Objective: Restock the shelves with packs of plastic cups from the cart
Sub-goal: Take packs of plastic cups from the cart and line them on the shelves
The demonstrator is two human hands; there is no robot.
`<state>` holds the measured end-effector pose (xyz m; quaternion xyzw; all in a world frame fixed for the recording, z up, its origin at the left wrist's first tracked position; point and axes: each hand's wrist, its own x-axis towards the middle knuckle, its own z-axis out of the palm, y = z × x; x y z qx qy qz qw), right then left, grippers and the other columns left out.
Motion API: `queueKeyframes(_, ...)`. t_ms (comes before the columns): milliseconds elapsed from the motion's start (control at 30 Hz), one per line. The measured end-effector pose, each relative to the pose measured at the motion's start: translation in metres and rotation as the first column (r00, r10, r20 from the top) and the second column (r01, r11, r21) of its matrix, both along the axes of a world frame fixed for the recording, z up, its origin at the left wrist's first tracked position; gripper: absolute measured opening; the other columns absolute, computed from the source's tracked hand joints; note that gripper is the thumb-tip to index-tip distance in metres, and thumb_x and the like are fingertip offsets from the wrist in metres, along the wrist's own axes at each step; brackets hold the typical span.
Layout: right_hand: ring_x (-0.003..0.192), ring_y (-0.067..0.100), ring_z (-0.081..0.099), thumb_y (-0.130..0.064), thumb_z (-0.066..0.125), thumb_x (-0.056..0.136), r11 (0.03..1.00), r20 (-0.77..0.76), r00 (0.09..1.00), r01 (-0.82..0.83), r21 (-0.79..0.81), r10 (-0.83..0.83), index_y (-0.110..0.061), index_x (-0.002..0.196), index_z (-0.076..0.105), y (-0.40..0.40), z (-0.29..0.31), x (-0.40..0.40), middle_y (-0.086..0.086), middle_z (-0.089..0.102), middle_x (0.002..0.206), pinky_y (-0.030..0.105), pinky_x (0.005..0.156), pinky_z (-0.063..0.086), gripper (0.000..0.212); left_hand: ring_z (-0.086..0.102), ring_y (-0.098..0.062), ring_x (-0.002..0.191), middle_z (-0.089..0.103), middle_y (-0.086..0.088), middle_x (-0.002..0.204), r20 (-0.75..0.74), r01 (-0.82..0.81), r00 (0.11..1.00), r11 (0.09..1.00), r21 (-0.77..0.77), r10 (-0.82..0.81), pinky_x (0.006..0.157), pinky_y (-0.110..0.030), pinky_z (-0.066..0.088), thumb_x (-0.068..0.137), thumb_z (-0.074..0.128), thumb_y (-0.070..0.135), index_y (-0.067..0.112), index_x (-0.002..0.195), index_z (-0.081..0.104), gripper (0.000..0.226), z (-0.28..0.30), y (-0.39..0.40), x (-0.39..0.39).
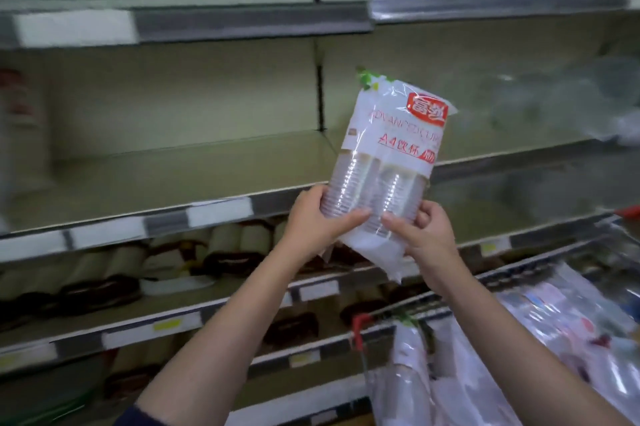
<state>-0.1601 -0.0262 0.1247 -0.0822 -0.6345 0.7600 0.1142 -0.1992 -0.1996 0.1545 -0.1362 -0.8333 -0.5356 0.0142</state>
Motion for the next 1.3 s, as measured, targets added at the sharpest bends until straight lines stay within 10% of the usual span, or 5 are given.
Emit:
queueKeyframes(433, 0.091, 0.020, 0.069, -0.046, 0.078, 0.069, 0.890, 0.104, 0.920, -0.392, 0.233, 0.378, -0.008, 0.119, 0.051, -0.295, 0.074, -0.105, 0.006, 0.067, 0.108, 0.035, 0.070, 0.058, 0.068, 0.056, -0.006, 0.062, 0.059, 0.006, 0.073, 0.098, -0.408, 0.909, 0.913, 0.024, 0.404, 0.047, -0.012, 0.041, 0.071, 0.073, 0.051, 0.015, 0.079, 0.057, 0.040, 0.054, -0.298, -0.038)
queueKeyframes(600, 0.081, 0.011, 0.065, -0.023, 0.069, 0.084, 0.745, 0.234, 0.806, -0.592, 0.308, 0.543, -0.015, 0.109, 0.054, -0.362, 0.086, -0.137, -0.003, 0.067, 0.092, 0.022, 0.064, 0.055, 0.030, 0.064, -0.024, 0.103, 0.067, -0.008, 0.113, 0.152, -0.525, 0.844, 0.850, 0.041, 0.514, 0.094, -0.041, 0.052, 0.048, 0.073, 0.069, 0.005, 0.116, 0.060, 0.094, 0.056, -0.369, -0.070)
queueKeyframes(800, 0.105, 0.024, 0.059, -0.022, 0.072, 0.080, 0.699, 0.180, 0.885, -0.453, 0.554, 0.430, -0.013, 0.123, 0.049, -0.418, 0.091, -0.176, 0.004, 0.061, 0.118, 0.033, 0.084, 0.052, 0.050, 0.043, -0.032, 0.132, 0.043, -0.015, 0.145, 0.146, -0.521, 0.831, 0.843, -0.132, 0.537, 0.109, -0.041, 0.036, 0.080, 0.057, 0.059, 0.006, 0.142, 0.035, 0.084, 0.058, -0.399, -0.112)
queueKeyframes(900, 0.097, 0.018, 0.051, -0.020, 0.068, 0.084, 0.662, 0.167, 0.905, -0.403, 0.631, 0.391, -0.011, 0.120, 0.043, -0.429, 0.086, -0.189, -0.002, 0.053, 0.107, 0.019, 0.067, 0.044, 0.045, 0.046, -0.031, 0.128, 0.046, -0.018, 0.141, 0.081, -0.518, 0.835, 0.826, -0.223, 0.545, 0.101, -0.037, 0.038, 0.089, 0.053, 0.049, 0.001, 0.136, 0.039, 0.069, 0.058, -0.402, -0.127)
queueKeyframes(1300, 0.137, 0.035, 0.035, -0.029, 0.056, 0.092, 0.569, 0.224, 0.945, -0.324, 0.756, 0.239, -0.005, 0.150, -0.007, -0.442, 0.063, -0.207, 0.018, 0.028, 0.153, 0.039, 0.108, 0.035, 0.088, 0.049, -0.031, 0.126, 0.051, -0.021, 0.137, 0.022, -0.584, 0.779, 0.739, -0.336, 0.626, 0.098, -0.032, 0.039, 0.099, 0.040, 0.025, -0.010, 0.141, 0.026, 0.056, 0.049, -0.379, -0.139)
